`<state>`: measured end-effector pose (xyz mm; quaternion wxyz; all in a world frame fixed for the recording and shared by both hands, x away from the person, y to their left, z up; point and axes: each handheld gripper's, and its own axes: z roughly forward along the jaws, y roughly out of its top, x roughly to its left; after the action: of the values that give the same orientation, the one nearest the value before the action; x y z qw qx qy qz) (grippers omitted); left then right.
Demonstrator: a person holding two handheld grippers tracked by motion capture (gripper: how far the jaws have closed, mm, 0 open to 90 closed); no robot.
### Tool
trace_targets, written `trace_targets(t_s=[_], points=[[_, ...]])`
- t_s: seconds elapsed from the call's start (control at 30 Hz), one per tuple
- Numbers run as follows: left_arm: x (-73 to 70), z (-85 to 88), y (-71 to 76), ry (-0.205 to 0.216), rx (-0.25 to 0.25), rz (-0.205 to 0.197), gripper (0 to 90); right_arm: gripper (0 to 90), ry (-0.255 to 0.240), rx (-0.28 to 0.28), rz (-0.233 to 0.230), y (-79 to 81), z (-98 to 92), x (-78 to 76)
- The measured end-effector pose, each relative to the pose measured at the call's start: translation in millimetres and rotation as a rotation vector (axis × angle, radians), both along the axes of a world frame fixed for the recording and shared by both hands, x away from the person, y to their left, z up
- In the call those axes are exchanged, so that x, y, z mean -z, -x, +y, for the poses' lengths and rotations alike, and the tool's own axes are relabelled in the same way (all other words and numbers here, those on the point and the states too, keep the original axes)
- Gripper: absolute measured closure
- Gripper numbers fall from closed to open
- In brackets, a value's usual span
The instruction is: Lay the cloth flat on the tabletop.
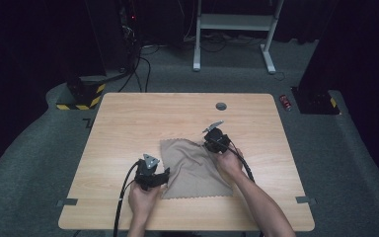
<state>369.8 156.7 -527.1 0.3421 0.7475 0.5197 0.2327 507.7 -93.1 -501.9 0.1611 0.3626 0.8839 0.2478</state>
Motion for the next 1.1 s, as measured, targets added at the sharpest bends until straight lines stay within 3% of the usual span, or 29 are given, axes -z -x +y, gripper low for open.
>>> trace_targets(t_s=[0.2,0.3,0.37,0.4,0.53,0.7,0.9,1.1], points=[[0.0,0.0,0.0,0.0,0.0,0.0,31.3,89.9,-0.047,0.027,-0.028,-2.8,-4.0,-9.2],[0.0,-0.1,0.0,-0.001,0.0,0.0,31.3,89.9,-0.023,0.048,-0.024,-8.4,-6.2,-11.5],[0.0,-0.1,0.0,0.0,0.0,0.0,31.3,89.8,-0.038,0.059,-0.024,-11.8,-7.7,-14.9],[0.0,-0.1,0.0,-0.001,0.0,0.0,31.3,88.6,-0.078,0.05,-0.018,-12.0,-8.7,-17.6],[0.0,-0.1,0.0,-0.001,0.0,0.0,31.3,78.7,-0.05,0.008,-0.022,-5.2,-5.5,-13.9],[0.0,-0.1,0.0,-0.001,0.0,0.0,31.3,73.1,-0.053,0.0,0.001,-1.3,-3.9,-5.4],[0.0,-0.1,0.0,0.0,0.0,0.0,31.3,88.6,-0.007,0.0,-0.01,-3.6,0.3,0.7],[0.0,-0.1,0.0,-0.001,0.0,0.0,31.3,89.9,-0.017,0.011,-0.031,-7.8,1.1,-10.4]])
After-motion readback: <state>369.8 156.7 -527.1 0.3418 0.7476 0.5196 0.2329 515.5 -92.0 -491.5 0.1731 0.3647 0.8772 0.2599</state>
